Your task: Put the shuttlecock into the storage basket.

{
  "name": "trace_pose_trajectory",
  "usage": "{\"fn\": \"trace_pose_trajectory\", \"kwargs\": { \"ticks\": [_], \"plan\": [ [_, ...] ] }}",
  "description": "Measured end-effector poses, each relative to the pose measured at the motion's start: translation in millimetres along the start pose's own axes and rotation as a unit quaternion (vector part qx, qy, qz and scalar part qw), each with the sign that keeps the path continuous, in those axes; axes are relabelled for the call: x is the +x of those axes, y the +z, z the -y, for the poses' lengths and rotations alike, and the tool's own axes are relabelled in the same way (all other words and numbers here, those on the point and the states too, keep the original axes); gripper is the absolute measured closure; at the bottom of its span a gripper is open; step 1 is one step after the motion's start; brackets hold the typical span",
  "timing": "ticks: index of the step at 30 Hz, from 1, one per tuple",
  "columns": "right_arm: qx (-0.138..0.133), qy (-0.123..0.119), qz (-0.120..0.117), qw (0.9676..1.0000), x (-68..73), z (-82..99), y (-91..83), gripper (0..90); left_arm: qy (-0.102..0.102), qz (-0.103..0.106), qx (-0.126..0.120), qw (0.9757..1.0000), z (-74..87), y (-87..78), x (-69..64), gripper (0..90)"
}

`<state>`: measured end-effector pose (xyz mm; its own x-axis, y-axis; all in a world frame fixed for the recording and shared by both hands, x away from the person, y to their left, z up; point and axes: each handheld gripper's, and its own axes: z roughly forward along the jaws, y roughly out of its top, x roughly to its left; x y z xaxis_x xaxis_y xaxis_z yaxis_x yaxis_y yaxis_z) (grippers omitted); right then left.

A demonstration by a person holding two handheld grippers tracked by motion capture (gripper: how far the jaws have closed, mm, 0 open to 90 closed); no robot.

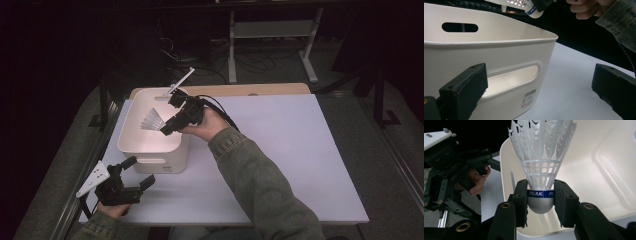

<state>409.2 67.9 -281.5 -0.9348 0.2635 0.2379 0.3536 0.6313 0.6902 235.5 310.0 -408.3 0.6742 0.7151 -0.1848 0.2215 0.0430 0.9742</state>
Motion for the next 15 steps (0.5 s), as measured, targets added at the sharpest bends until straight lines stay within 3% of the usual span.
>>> {"fn": "trace_pose_trajectory", "kwargs": {
  "ticks": [15],
  "plan": [
    [0.013, -0.003, -0.013, 0.9998, -1.8, 0.4, 18.2, 63.5, 0.001, 0.000, 0.001, 1.0000, 0.0, 0.0, 0.4, 0.0]
  ]
}}
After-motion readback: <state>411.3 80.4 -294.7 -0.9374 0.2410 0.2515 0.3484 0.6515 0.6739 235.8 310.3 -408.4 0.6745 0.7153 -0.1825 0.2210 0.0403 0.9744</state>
